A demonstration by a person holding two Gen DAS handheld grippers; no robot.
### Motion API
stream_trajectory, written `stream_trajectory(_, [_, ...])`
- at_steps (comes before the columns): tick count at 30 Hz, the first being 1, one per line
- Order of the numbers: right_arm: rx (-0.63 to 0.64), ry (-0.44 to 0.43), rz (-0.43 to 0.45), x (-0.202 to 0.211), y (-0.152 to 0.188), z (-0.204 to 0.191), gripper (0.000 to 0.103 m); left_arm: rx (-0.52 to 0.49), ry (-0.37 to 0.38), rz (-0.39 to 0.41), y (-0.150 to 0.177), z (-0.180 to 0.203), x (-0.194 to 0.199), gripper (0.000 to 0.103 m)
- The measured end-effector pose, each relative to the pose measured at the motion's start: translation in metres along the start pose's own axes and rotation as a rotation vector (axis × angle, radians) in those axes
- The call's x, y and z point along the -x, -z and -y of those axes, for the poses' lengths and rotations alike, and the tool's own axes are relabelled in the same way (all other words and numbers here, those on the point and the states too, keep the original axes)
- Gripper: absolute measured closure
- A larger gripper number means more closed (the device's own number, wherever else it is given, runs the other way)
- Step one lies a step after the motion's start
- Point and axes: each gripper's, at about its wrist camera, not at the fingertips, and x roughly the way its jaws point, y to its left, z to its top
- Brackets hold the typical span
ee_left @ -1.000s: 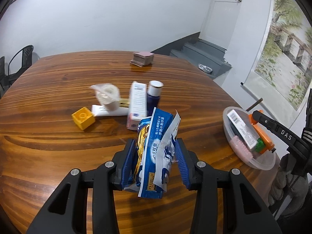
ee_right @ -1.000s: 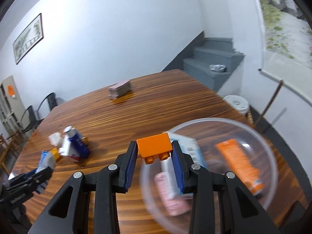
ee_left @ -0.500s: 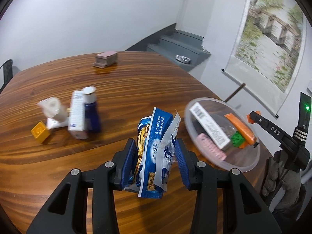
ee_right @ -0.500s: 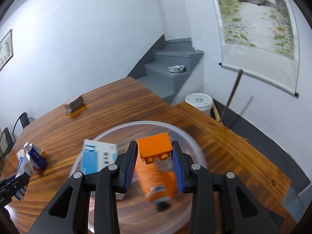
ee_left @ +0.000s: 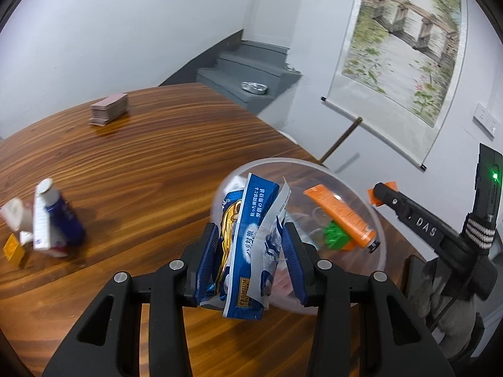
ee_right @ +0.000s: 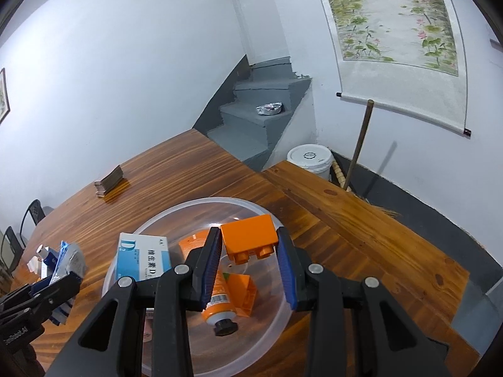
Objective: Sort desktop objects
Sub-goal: 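Carry the orange brick over the bowl with the right tool while the left tool holds the packet, then release the brick from the right tool while the left tool drops the packet into the bowl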
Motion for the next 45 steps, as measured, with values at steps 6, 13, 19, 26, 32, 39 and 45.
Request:
stream_trajectory(6, [-0.003, 0.022, 0.007, 0.001, 0.001, 0.002, 0.064, -0.027, 0.057, -0.003, -0.009, 0.020, -0.014, 0.058])
stream_trajectory(13, [-0.044, 0.052, 0.048, 0.007, -0.001, 0.011, 0.064, -0.031, 0.118, -0.007, -0.015, 0.034, -0.025, 0.058])
stream_trajectory(19, [-0.091, 0.073, 0.080, 0.013, -0.002, 0.019, 0.052, -0.003, 0.186, -0.013, -0.018, 0.037, -0.032, 0.051])
stream_trajectory(26, [-0.090, 0.081, 0.088, 0.013, -0.003, 0.019, 0.045, 0.022, 0.208, 0.003, -0.019, 0.032, -0.025, 0.037])
stream_trajectory(32, [-0.094, 0.074, 0.104, 0.016, -0.002, 0.019, 0.045, 0.037, 0.179, 0.013, -0.017, 0.024, -0.018, 0.037])
stream_trajectory(39, [-0.068, 0.063, 0.105, 0.015, 0.000, 0.013, 0.045, 0.048, 0.128, 0.038, -0.016, 0.007, -0.001, 0.037])
stream_trajectory(45, [-0.065, 0.074, 0.098, 0.012, 0.000, 0.014, 0.043, 0.065, 0.105, 0.046, -0.010, -0.003, 0.008, 0.037])
